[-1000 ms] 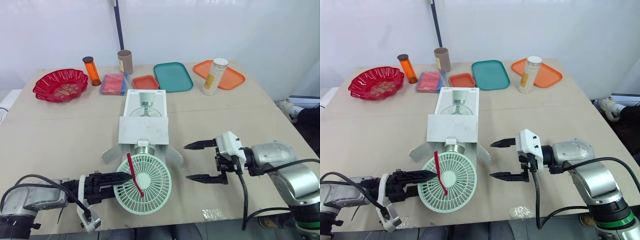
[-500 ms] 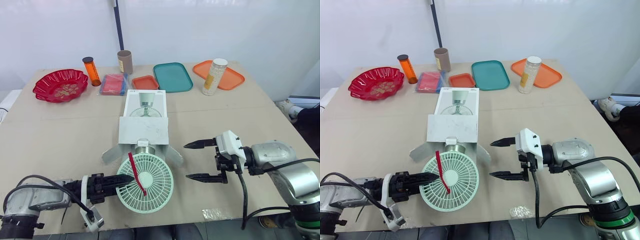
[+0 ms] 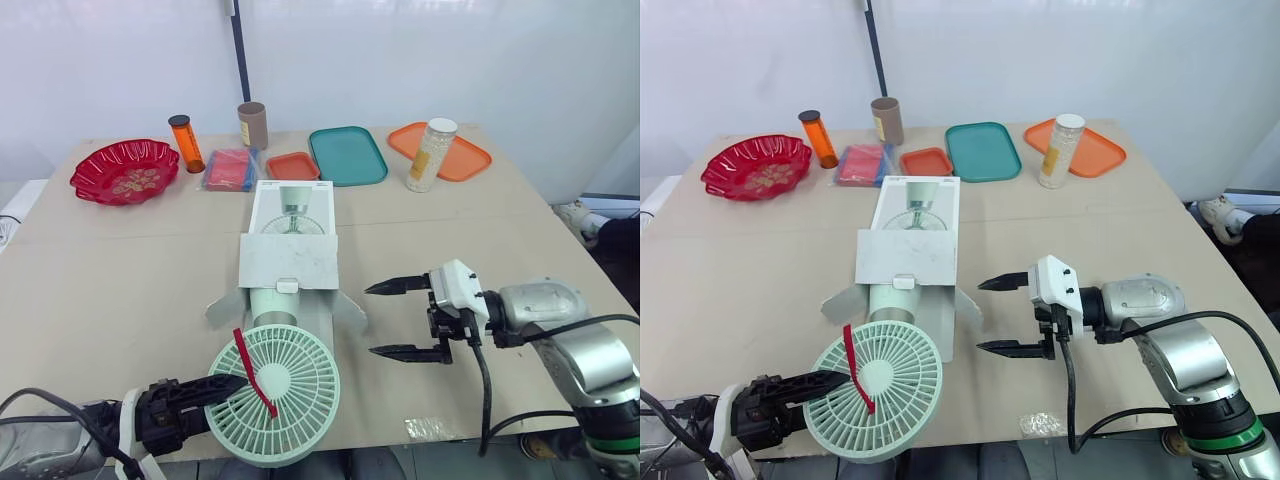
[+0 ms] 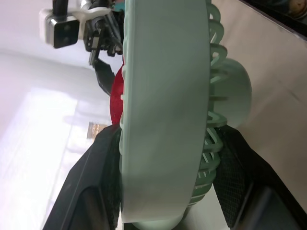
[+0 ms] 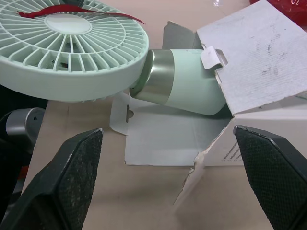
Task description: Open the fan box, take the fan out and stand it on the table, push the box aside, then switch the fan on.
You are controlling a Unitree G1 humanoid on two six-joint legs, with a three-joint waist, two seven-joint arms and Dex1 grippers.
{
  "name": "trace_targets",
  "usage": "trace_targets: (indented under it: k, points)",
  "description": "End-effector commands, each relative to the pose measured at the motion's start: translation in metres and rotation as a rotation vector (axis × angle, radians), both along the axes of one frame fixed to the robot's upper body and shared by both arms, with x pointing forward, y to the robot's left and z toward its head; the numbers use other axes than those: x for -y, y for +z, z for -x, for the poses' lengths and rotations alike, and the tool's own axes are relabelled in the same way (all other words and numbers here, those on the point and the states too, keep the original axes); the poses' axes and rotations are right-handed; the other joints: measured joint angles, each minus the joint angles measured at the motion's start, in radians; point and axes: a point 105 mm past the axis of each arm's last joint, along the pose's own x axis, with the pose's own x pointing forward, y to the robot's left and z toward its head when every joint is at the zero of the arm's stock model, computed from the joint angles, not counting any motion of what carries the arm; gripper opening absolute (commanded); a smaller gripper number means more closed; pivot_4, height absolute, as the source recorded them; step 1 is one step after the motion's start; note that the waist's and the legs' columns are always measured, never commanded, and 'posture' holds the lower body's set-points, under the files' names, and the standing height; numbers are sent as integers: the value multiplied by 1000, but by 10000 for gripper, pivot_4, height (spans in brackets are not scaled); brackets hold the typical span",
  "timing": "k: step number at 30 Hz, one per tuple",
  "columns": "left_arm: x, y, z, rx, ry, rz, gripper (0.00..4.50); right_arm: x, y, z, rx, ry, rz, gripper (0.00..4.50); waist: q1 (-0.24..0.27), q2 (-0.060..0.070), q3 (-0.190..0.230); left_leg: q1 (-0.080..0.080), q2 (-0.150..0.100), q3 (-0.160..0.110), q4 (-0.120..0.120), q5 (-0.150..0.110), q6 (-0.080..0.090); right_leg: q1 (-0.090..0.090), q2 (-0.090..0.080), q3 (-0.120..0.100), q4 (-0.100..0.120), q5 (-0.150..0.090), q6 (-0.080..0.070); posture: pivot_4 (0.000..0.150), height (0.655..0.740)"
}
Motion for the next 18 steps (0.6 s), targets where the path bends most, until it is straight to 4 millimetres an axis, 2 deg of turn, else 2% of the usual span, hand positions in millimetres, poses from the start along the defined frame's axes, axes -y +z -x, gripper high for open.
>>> trace_targets:
  k: [1, 5, 12, 18]
  points:
    - [-5, 18, -2, -143, 119, 108, 22542, -4, 6, 2, 23, 42, -14, 45000, -3, 0, 0, 0, 0, 0, 0, 0, 0, 0, 0, 0, 0, 0, 0, 1500, 7384]
    - [2, 28, 8, -267, 143, 140, 22542, -6, 5, 0, 19, 59, -14, 45000, -4, 0, 0, 1, 1, 3, 0, 0, 1, -1, 0, 0, 0, 0, 0, 1500, 7384]
    - [6, 39, 19, -372, 170, 189, 22542, -12, 3, -4, 20, 89, -23, 45000, -2, 0, -1, 1, 2, 4, 0, -1, 1, -1, 1, 1, 0, -1, -1, 1500, 7384]
    - [0, 41, 33, -431, 242, 221, 22542, -16, 3, -6, 21, 119, -33, 45000, -1, 0, -1, 1, 3, 5, 0, -2, 3, -1, 1, 1, -1, -1, -3, 1500, 7384]
